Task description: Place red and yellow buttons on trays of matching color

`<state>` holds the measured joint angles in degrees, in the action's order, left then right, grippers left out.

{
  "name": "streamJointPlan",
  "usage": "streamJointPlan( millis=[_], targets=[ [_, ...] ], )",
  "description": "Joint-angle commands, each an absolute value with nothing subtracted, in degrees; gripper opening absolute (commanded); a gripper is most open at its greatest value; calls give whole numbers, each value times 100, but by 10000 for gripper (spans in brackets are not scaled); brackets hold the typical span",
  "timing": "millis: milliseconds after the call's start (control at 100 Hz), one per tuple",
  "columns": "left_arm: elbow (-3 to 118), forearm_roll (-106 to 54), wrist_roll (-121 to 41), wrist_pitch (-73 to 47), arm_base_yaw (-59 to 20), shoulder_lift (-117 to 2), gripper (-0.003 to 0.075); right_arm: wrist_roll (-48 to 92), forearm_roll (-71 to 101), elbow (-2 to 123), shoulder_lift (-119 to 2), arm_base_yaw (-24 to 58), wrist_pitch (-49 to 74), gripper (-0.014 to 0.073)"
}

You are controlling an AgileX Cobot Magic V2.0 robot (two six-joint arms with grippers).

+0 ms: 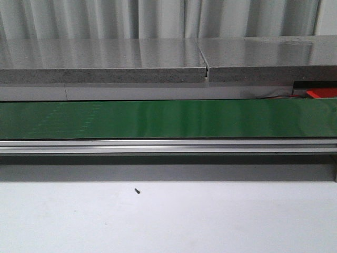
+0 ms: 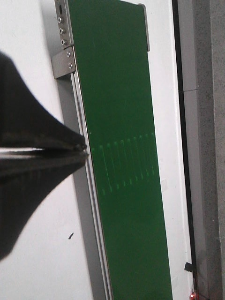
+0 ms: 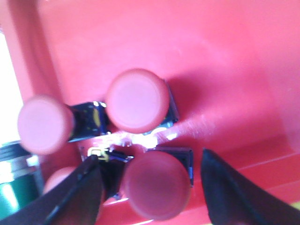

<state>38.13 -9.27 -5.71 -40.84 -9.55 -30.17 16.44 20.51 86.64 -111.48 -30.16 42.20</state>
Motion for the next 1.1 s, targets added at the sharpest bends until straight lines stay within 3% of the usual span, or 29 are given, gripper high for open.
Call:
streamJointPlan(
  millis=[0,110,380,1090],
  targets=[
    [3970,-975,-547,-3674,-1001,-3025,-19,1745,2093,8827,-10550,-3020,4119,465],
    [3970,-975,-547,-3674,-1001,-3025,-19,1745,1990,8827,-10238,-3020,4286,420],
    [3970,-975,-547,-3674,-1001,-3025,-19,1745,1985,8572,-9489,-2731,4280,-76],
    [3970,-975,-547,-3674,-1001,-3025,-19,1745,2139,6434,-7292,-887,2806,-68]
  ],
)
